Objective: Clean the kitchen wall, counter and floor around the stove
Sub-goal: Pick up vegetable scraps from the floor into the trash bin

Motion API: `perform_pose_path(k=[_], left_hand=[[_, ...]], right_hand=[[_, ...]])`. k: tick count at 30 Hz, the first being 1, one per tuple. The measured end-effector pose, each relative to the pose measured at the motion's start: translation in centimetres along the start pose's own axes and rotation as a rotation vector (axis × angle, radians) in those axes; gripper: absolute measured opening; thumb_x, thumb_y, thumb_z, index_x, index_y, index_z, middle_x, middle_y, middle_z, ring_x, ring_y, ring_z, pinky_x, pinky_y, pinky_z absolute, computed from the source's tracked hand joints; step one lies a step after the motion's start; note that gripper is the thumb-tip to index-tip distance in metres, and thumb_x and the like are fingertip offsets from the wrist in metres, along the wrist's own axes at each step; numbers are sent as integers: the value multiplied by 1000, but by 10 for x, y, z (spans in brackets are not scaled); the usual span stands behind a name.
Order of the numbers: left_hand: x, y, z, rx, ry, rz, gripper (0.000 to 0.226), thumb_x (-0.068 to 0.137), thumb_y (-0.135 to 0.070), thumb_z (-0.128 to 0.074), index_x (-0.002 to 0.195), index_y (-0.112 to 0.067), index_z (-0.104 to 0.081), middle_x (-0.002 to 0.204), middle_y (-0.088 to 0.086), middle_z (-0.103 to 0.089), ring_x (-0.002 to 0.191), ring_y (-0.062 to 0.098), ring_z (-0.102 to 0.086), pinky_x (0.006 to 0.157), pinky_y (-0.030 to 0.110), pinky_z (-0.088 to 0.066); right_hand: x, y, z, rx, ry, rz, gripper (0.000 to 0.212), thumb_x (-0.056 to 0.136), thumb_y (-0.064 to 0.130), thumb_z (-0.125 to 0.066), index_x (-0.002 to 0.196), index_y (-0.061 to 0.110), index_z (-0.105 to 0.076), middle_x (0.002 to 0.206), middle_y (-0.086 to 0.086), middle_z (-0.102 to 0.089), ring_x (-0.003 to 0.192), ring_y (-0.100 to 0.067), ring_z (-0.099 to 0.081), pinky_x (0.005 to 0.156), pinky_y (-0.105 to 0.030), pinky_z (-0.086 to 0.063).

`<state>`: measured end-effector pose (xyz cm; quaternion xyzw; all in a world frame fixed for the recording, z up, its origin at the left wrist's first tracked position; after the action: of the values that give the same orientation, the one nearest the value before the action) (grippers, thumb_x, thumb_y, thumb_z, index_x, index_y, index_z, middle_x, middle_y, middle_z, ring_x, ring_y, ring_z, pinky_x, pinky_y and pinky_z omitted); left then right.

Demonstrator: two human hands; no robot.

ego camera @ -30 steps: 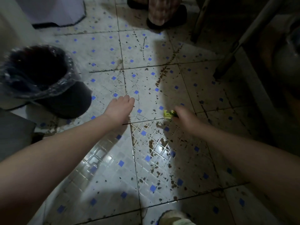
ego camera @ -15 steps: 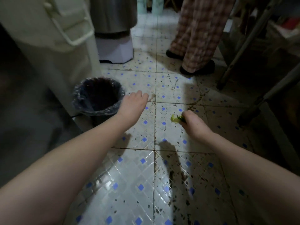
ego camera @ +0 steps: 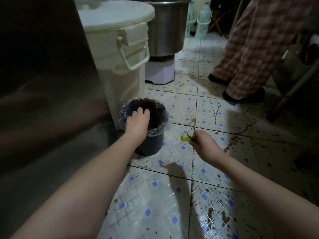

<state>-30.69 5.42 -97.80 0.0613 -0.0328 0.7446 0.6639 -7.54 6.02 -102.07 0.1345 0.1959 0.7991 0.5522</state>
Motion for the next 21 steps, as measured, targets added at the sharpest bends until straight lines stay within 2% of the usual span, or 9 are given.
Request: perform_pose_path(k=[2,5,7,13,18,21], left_hand=[[1,3,-2,-19,-4,-1,51,74,10,-62,117,-9,-43,117,14,-46,104,32,-50,77,39,-46],[1,7,-7,-43,-3,-11,53,72,12,-62,117,-9,-43,116,13,-46,104,32,-50,76,39,-45],[0,10,-10,-82,-2,-10,52,74,13,-60,118,-9,-43,115,13,-46,103,32,-50,74,38,-44],[-11,21,-12,-138,-36,5,57,74,16,-56,123,-10,-42,116,12,-47,106,31,-50,81,39,-44],[-28,34,-14,-171,-48,13,50,80,15,-49,123,-10,-43,115,12,-50,108,30,-50,86,38,-42],[-33,40,-14,-202,-55,-6,47,83,13,-46,124,-11,-44,116,12,-51,109,31,-49,88,39,-41]], right_hand=[[4,5,-2,-11,-1,12,18,95,26,-51,83,13,-48,83,-5,-49,70,-18,-47,63,-36,-42],[10,10,-5,2,-3,17,18,94,24,-53,81,14,-46,82,-3,-46,67,-14,-43,58,-31,-36],[14,12,-8,18,0,11,18,94,22,-53,81,14,-45,82,-4,-46,68,-17,-43,58,-32,-34],[38,33,-12,33,-43,29,15,93,22,-55,85,11,-50,84,-6,-52,72,-20,-49,63,-37,-43],[69,53,-13,65,-96,69,15,93,23,-55,83,16,-46,84,-2,-47,65,-11,-43,56,-30,-33],[81,71,-16,107,-126,92,13,93,21,-55,86,22,-44,88,2,-45,66,-3,-40,53,-22,-29]])
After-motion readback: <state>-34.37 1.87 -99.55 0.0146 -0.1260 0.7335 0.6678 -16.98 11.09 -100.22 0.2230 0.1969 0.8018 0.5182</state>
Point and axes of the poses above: each hand's wrist, its own x-axis towards the middle knuckle, its own z-axis out of the back of the hand, y = z × x, the point moved 4 cm from there along x, towards the middle knuckle
